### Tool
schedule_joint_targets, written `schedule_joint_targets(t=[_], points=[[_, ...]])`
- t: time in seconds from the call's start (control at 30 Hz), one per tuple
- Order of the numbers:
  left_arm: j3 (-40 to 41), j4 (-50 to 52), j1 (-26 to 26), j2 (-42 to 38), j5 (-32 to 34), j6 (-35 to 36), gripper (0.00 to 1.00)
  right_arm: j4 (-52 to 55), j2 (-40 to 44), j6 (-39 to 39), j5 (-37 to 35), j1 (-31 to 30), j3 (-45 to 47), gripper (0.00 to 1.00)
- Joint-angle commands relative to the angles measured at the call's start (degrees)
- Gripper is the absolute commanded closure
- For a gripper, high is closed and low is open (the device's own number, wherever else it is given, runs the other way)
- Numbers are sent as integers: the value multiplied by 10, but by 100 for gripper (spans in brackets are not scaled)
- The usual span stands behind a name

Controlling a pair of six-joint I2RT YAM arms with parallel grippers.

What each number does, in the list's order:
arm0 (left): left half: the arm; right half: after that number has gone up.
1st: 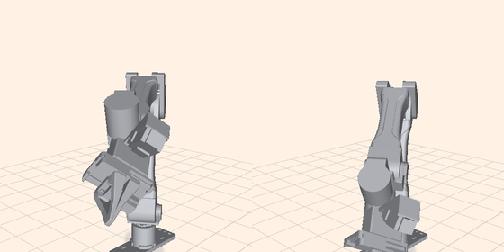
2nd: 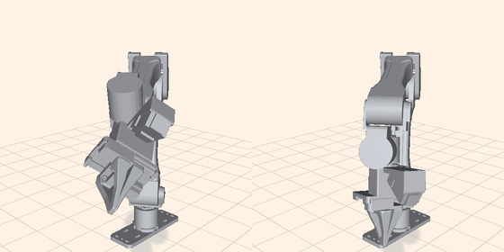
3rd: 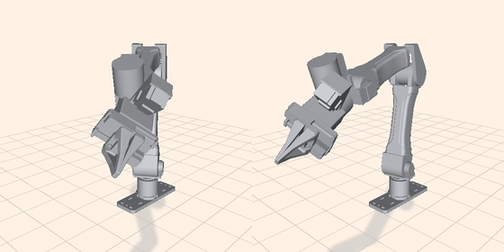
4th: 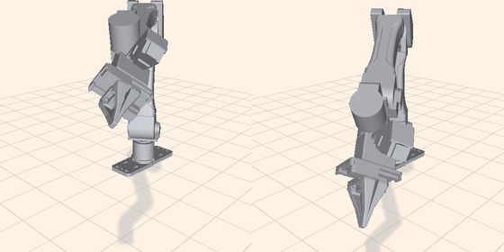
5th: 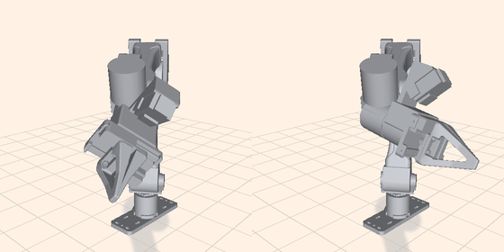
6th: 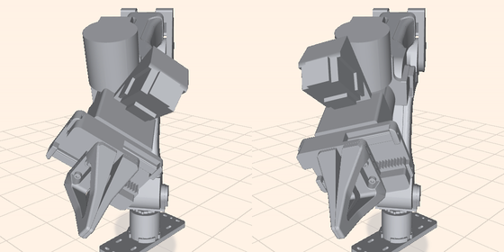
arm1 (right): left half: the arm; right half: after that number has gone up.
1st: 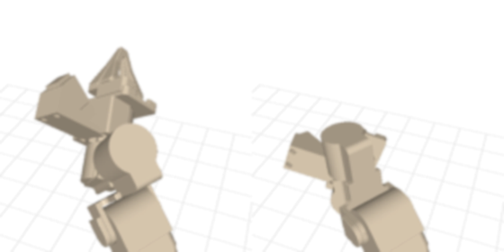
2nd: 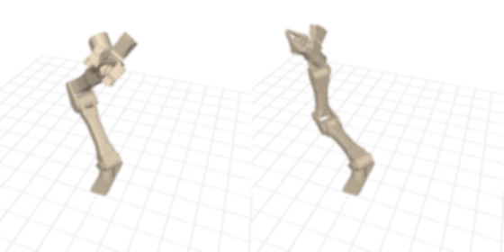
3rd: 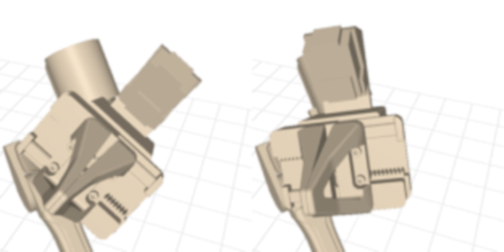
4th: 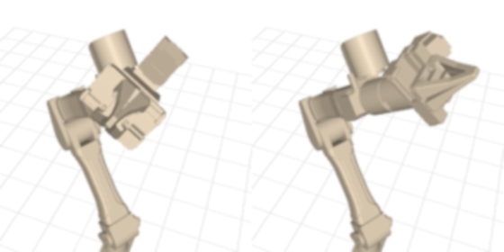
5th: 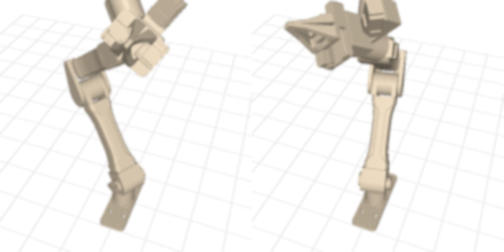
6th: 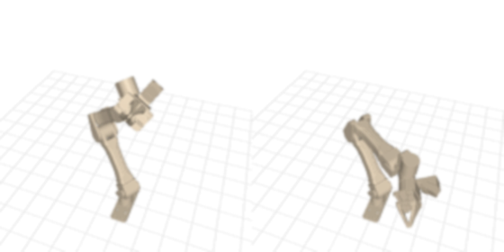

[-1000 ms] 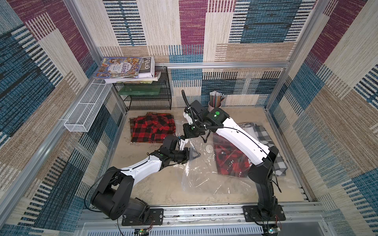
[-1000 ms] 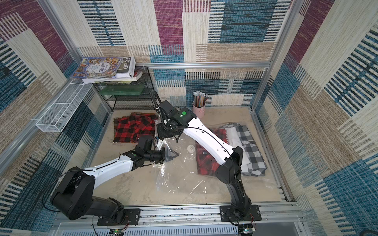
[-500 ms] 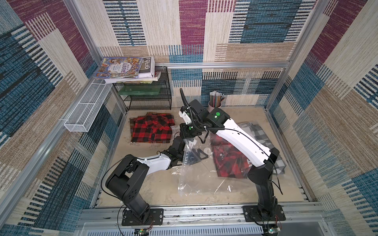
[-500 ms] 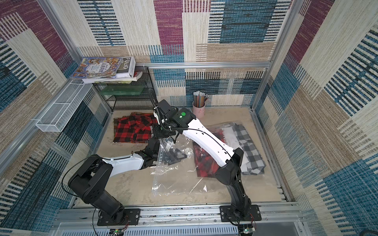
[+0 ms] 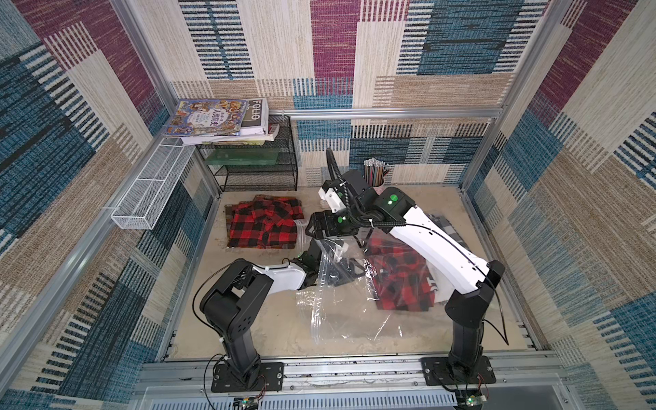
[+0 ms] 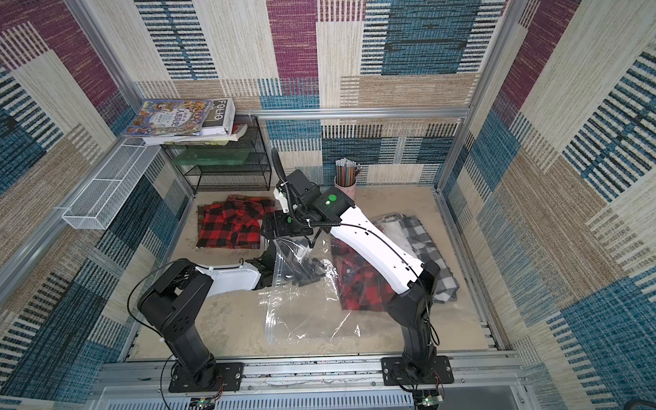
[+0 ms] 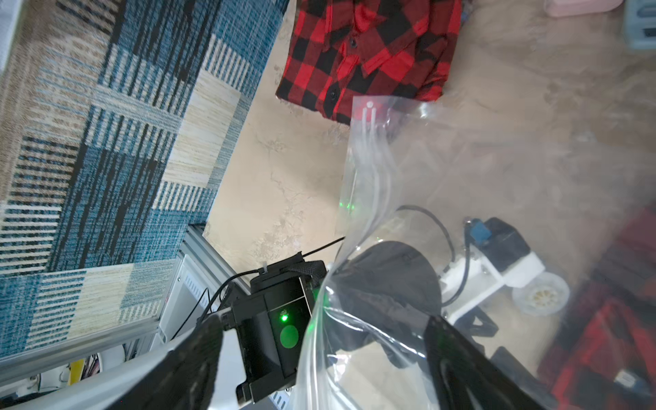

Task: Take the shirt out of the vacuum bag
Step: Take out the shirt from the vacuum bag.

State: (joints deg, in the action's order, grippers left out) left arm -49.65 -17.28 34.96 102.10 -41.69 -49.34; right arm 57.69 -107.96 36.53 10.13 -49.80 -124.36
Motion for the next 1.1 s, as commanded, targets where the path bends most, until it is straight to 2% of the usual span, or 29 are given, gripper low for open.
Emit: schedule_joint_targets(t=[0.0, 0.03, 0.27, 0.43, 0.63, 0.8, 1.07], points=[[-19, 12, 2, 13, 0, 19, 21, -49, 35, -7, 19, 19, 40, 2], [-27, 18, 3, 18, -1, 23, 21, -55, 47, -8, 16, 28, 54, 4], [-70, 47, 9, 51, -9, 36, 21, -68, 142, -4, -18, 128, 179, 4], [-88, 49, 18, 70, -10, 33, 21, -94, 233, 14, -48, 237, 335, 3], [-111, 68, 33, 88, -7, 35, 20, -163, 328, 24, -11, 373, 536, 1], [-120, 88, 48, 103, 7, 37, 20, -174, 342, 15, -31, 394, 594, 0], [-140, 100, 64, 120, 36, 25, 20, -227, 342, 21, -11, 425, 684, 3]])
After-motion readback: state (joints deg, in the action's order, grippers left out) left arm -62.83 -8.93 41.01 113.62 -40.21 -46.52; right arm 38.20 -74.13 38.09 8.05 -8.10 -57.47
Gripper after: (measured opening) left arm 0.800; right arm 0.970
